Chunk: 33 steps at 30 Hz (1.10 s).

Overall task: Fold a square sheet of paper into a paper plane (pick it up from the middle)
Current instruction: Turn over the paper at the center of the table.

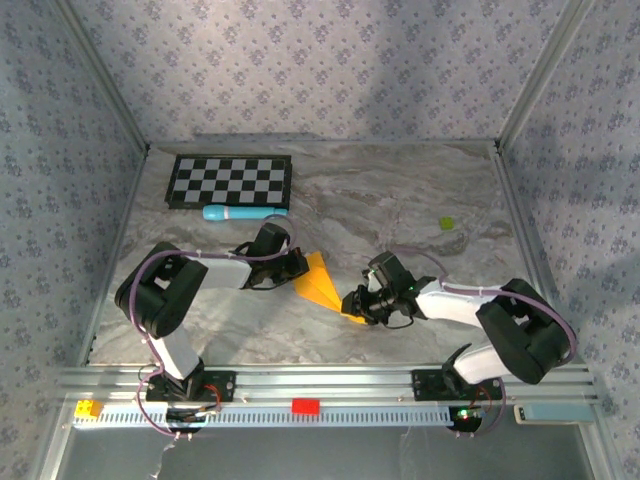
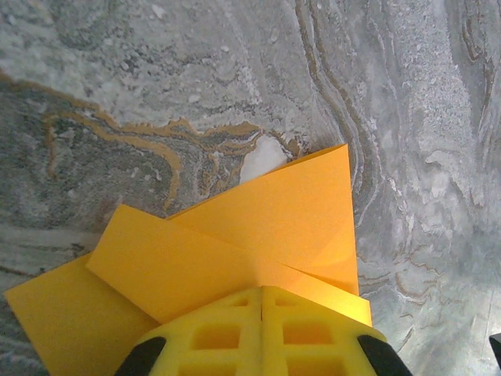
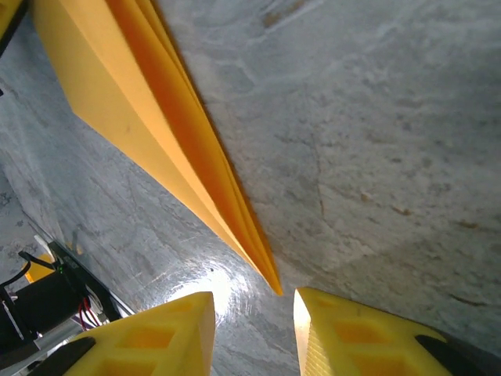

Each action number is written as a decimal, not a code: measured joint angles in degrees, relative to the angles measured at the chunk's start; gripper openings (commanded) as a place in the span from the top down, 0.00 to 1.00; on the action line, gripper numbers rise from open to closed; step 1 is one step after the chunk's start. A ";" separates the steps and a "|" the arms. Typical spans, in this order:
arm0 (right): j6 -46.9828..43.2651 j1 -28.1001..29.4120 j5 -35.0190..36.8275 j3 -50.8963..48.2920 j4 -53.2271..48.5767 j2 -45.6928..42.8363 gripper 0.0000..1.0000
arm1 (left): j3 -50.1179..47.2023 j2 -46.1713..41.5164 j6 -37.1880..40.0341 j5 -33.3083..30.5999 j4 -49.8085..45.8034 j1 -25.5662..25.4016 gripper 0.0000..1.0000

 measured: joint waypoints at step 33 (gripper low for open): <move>1.42 0.22 1.14 0.26 6.08 1.05 0.69 | 0.00 0.00 0.00 0.66 -0.22 0.37 1.00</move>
